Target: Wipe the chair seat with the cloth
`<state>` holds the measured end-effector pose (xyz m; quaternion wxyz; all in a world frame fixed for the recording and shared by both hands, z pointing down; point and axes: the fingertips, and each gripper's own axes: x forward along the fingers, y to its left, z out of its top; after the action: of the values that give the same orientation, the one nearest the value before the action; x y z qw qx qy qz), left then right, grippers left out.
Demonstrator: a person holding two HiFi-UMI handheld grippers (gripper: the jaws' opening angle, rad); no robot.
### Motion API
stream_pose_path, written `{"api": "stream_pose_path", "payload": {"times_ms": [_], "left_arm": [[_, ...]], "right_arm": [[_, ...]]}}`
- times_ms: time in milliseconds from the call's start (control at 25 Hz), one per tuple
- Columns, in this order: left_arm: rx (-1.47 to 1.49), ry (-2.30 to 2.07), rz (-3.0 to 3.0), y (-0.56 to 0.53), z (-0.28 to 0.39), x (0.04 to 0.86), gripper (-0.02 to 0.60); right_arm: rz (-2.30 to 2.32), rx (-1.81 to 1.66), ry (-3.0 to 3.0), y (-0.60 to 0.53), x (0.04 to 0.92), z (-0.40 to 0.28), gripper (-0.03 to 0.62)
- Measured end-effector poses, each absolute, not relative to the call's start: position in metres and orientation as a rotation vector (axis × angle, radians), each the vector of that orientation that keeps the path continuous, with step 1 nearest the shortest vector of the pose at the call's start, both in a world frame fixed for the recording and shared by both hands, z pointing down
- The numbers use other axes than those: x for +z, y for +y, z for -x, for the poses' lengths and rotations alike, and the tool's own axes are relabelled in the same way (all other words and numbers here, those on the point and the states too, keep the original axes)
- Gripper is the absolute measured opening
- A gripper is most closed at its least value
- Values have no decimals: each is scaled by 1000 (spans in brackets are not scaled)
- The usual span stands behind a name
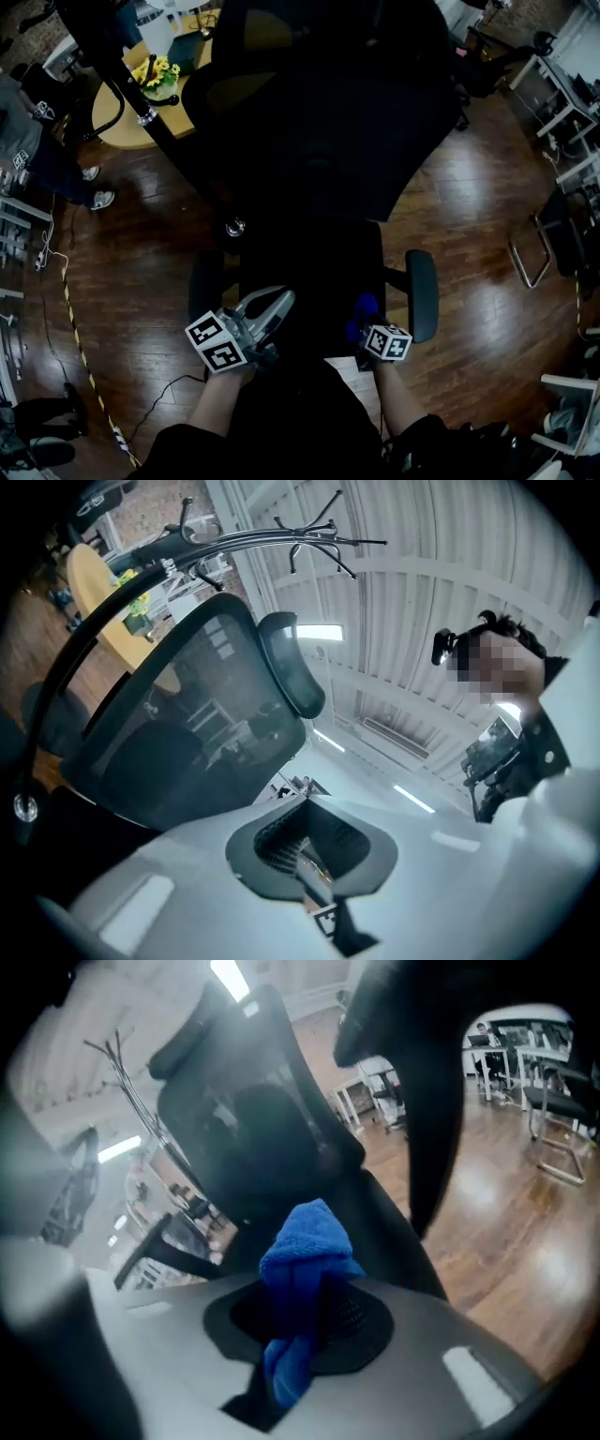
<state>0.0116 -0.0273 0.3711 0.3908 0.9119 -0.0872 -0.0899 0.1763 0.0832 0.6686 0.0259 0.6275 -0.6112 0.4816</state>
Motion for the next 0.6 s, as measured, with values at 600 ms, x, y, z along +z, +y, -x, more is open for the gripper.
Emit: {"api": "stream_pose_path", "payload": {"times_ms": [600], "left_arm": [[-539,-73,-2436,-11,12,203,-12]], "right_arm": [[-1737,828,-3143,40,241,-115,67]]}}
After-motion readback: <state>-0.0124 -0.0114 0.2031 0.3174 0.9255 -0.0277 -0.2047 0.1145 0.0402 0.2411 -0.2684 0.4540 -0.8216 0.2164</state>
